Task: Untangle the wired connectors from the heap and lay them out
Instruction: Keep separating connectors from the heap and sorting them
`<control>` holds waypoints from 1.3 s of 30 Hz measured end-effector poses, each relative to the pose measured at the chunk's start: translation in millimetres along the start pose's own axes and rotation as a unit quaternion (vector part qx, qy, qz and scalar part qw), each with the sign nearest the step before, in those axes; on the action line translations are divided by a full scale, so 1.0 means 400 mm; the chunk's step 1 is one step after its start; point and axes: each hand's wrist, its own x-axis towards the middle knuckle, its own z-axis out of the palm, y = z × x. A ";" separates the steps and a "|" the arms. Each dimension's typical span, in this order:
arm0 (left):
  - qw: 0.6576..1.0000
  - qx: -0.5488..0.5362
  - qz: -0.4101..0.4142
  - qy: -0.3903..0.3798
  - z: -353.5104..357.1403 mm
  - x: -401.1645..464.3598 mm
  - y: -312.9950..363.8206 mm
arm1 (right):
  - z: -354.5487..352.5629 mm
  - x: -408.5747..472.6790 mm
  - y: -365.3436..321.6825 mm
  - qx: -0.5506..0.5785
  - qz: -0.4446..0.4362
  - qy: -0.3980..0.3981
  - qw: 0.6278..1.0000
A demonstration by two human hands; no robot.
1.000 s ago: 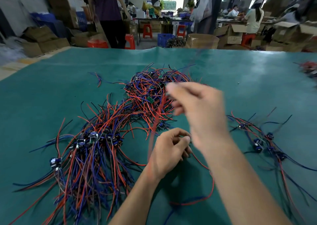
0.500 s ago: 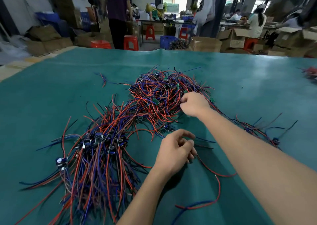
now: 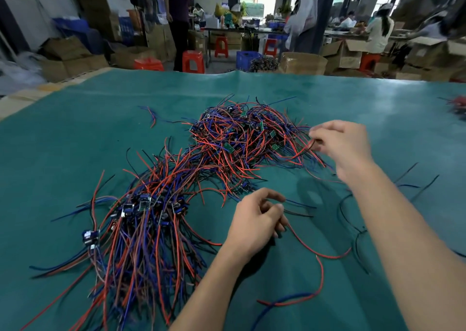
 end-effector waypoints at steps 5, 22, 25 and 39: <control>1.000 -0.014 -0.001 0.010 0.001 0.001 -0.002 | -0.086 -0.119 -0.049 0.268 0.062 -0.089 0.957; 0.998 -0.059 0.032 -0.008 0.002 -0.010 0.004 | 0.008 -0.277 0.135 0.039 -0.019 -0.097 0.994; 0.998 -0.064 0.031 0.000 -0.003 -0.008 0.002 | 0.002 -0.265 0.144 0.027 0.003 -0.079 0.996; 0.999 0.021 0.020 -0.019 -0.003 -0.008 0.005 | -0.029 -0.233 0.153 -0.003 -0.077 -0.063 0.995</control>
